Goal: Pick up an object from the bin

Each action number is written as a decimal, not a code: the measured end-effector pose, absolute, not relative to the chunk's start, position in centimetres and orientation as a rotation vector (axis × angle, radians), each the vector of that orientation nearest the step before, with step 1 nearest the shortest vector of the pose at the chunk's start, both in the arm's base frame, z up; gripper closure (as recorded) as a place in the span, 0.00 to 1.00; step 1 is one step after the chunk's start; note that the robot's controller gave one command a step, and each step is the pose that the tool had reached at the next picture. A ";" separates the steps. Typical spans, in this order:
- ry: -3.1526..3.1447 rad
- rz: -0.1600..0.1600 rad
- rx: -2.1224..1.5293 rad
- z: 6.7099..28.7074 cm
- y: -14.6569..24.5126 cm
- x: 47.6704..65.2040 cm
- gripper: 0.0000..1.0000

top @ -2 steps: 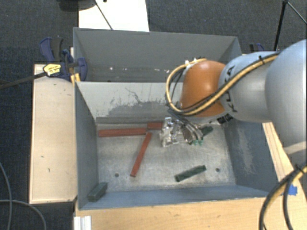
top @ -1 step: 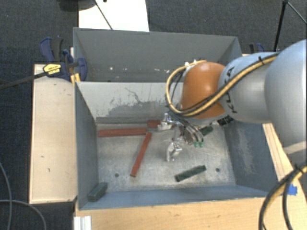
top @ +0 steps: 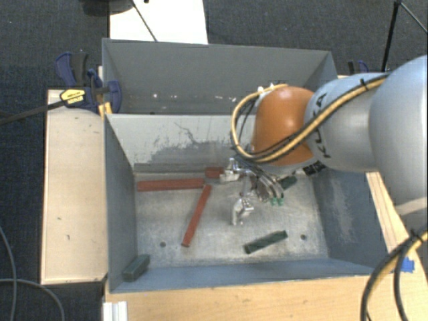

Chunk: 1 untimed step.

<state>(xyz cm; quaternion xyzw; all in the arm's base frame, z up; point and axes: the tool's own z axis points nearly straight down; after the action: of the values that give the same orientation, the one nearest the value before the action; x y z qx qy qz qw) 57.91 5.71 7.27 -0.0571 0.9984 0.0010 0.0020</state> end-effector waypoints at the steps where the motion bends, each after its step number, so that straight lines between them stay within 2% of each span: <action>1: 3.112 0.005 -0.324 7.4 12.1 59.0 1.00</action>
Offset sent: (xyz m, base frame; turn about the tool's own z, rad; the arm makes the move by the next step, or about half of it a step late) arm 0.0000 0.0000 0.0000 0.0000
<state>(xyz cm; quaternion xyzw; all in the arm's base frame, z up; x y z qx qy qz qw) 58.99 12.11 7.42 -0.1037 0.9946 0.0015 0.0065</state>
